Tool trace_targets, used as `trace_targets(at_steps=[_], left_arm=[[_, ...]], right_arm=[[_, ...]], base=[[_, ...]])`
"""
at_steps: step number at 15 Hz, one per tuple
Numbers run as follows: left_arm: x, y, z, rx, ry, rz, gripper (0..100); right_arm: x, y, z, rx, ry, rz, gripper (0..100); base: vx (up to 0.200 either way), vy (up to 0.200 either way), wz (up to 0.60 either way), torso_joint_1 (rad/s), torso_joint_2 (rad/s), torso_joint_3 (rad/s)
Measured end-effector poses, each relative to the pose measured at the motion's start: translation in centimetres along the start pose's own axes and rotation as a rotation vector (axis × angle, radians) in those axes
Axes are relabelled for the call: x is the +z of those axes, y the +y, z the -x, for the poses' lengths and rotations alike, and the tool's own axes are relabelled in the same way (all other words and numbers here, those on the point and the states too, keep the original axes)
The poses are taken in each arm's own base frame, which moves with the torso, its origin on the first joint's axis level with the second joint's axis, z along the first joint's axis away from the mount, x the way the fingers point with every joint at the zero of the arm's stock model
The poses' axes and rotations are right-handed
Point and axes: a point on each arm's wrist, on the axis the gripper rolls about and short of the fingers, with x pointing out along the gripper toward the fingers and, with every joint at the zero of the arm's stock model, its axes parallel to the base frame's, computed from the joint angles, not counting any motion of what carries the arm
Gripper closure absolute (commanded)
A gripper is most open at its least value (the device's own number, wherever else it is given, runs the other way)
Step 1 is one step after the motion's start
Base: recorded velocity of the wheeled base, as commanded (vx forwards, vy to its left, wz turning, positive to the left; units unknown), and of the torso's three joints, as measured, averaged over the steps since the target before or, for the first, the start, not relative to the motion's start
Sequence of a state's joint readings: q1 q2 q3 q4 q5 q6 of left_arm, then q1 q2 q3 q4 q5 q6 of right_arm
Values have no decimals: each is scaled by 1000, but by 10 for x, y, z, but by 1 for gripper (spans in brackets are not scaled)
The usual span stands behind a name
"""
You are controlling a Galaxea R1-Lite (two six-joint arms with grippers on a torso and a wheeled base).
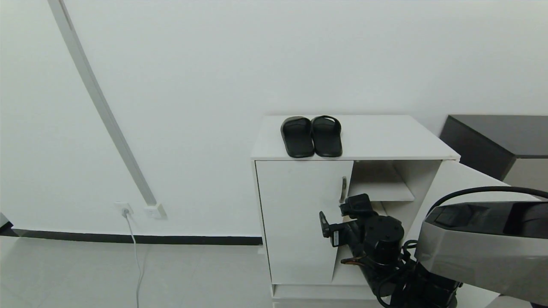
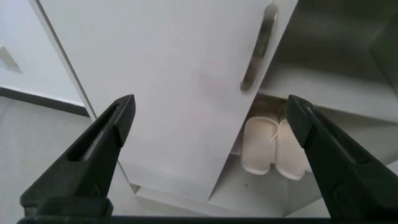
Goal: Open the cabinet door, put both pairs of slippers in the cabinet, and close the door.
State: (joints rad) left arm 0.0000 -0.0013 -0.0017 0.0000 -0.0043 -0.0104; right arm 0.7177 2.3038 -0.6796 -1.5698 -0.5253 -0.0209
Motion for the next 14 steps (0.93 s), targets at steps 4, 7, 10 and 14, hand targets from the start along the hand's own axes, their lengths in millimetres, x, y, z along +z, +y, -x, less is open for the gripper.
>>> trace_targets(at_steps=[4, 7, 10, 14], left_arm=[[0, 0, 0, 0, 0, 0, 100], [0, 0, 0, 0, 0, 0, 100], [0, 0, 0, 0, 0, 0, 100], [0, 0, 0, 0, 0, -1, 100]], right_arm=[[-2, -1, 1, 0, 8, 4, 0], [-2, -1, 2, 0, 12, 4, 0], [-3, -1, 2, 1, 14, 5, 0], [-3, -2, 2, 0, 14, 2, 0]], base=[[0, 0, 0, 249, -587, -332], [0, 0, 0, 240, -525, -289], [0, 0, 0, 180, -401, -222], [0, 0, 0, 172, -364, -201]])
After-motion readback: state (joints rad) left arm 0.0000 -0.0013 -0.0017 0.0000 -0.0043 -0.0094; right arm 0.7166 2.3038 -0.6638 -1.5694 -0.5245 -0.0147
